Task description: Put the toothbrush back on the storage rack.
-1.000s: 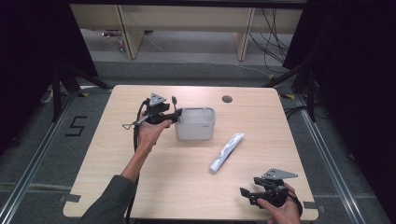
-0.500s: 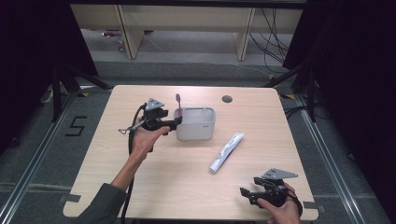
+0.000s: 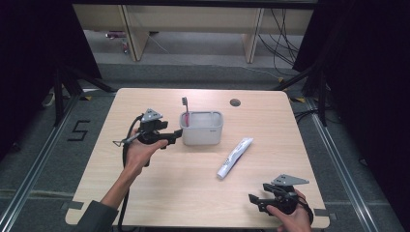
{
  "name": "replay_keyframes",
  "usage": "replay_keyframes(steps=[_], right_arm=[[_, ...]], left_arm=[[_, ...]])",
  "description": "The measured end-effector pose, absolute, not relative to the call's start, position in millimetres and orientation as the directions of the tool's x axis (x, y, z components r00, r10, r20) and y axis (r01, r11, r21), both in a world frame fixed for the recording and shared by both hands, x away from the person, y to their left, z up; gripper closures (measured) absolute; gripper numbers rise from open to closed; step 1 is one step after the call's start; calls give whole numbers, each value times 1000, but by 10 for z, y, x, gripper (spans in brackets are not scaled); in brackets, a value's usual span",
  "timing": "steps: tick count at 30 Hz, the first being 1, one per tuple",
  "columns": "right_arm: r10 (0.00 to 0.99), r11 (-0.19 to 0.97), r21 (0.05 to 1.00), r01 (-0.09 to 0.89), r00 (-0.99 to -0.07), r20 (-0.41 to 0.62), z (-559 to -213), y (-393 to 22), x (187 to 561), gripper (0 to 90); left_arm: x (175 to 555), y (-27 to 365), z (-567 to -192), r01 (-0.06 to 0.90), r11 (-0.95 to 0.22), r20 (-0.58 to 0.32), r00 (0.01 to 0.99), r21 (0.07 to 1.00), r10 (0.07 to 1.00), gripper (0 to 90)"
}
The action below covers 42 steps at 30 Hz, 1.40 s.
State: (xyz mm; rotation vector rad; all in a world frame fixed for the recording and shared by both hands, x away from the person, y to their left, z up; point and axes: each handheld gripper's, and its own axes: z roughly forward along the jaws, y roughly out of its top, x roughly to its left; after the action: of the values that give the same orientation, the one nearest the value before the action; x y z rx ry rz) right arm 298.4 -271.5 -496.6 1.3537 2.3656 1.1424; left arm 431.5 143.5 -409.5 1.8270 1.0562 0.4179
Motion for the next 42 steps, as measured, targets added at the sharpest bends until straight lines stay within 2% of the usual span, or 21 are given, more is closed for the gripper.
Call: replay_keyframes(steps=[9, 14, 18, 38, 42], right_arm=[[802, 286, 699, 656, -563, 199, -4962, -2715, 2985, 250], [803, 265, 681, 682, -547, 236, -4958, -2692, 2972, 251], [798, 288, 700, 654, -568, 202, -4966, -2704, 2988, 250], [804, 285, 703, 651, -561, 194, -4959, -2701, 2986, 250], [804, 270, 695, 667, -553, 218, -4962, -2685, 2982, 251]], left_arm=[[4123, 1585, -4112, 489, -188, -157, 582, 852, 798, 295], [4004, 1661, -4163, 486, -198, -151, 587, 851, 795, 287], [3902, 1726, -4210, 486, -205, -147, 591, 849, 793, 279], [3415, 1774, -4511, 500, -249, -154, 634, 829, 758, 246], [3347, 1778, -4527, 501, -267, -148, 644, 823, 750, 244]])
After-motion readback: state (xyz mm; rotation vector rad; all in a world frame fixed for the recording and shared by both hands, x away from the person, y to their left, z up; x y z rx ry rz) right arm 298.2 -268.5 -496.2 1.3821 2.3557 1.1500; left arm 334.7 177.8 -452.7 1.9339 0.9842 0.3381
